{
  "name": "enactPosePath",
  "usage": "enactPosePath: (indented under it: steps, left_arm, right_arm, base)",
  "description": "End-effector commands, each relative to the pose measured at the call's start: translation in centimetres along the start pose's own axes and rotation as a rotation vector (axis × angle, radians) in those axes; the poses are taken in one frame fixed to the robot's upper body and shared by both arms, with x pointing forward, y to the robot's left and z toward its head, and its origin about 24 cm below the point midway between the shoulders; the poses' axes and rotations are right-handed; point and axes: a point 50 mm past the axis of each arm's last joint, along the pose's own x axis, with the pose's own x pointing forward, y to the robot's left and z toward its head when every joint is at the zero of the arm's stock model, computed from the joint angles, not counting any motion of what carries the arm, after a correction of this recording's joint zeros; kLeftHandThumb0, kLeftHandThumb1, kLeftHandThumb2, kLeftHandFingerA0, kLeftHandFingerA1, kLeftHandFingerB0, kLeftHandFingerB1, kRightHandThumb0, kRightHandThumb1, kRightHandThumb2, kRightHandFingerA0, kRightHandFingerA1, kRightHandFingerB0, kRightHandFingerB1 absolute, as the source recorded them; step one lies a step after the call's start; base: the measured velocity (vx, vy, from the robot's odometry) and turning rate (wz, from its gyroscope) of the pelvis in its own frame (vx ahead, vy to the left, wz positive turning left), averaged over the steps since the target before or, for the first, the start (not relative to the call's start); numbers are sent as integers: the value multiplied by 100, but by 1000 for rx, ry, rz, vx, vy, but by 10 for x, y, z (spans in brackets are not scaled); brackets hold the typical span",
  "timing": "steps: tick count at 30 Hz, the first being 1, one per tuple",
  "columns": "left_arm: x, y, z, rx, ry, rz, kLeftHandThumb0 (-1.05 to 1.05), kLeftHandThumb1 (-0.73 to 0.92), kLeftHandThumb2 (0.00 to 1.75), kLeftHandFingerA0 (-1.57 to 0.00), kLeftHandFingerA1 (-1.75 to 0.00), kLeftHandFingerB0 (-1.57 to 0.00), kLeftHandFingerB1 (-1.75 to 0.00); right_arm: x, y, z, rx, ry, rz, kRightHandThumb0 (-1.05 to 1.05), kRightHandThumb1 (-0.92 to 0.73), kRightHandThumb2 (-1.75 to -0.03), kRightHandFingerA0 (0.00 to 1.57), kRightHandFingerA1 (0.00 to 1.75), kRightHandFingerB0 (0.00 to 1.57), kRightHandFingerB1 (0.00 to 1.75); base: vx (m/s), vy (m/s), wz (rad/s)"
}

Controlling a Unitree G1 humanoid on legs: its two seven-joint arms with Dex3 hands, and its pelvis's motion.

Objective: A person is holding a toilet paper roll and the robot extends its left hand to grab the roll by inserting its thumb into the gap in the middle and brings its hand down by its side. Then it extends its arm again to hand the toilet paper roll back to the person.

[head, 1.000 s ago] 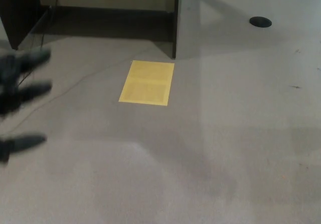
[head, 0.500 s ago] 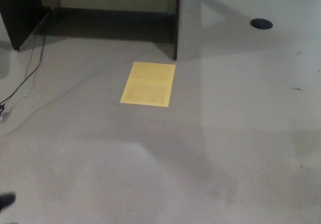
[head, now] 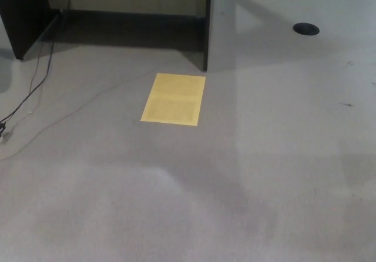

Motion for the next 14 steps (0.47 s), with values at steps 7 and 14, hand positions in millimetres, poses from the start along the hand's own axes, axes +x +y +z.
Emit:
enactPosePath:
  steps: [7,14]
  left_arm:
    - [-6,2,-2,314,-130,109,-42,53,56,-44,-39,-28,-30]
    - [-7,0,-4,336,-154,108,-40,53,56,-45,-39,-29,-31]
  right_arm:
    - [-6,8,-21,7,74,24,-39,-69,-61,73,70,36,32]
    - [-7,10,-22,-4,68,26,-39,-69,-60,71,70,36,32]
  base:
    - [0,0,0]
    - [0,0,0]
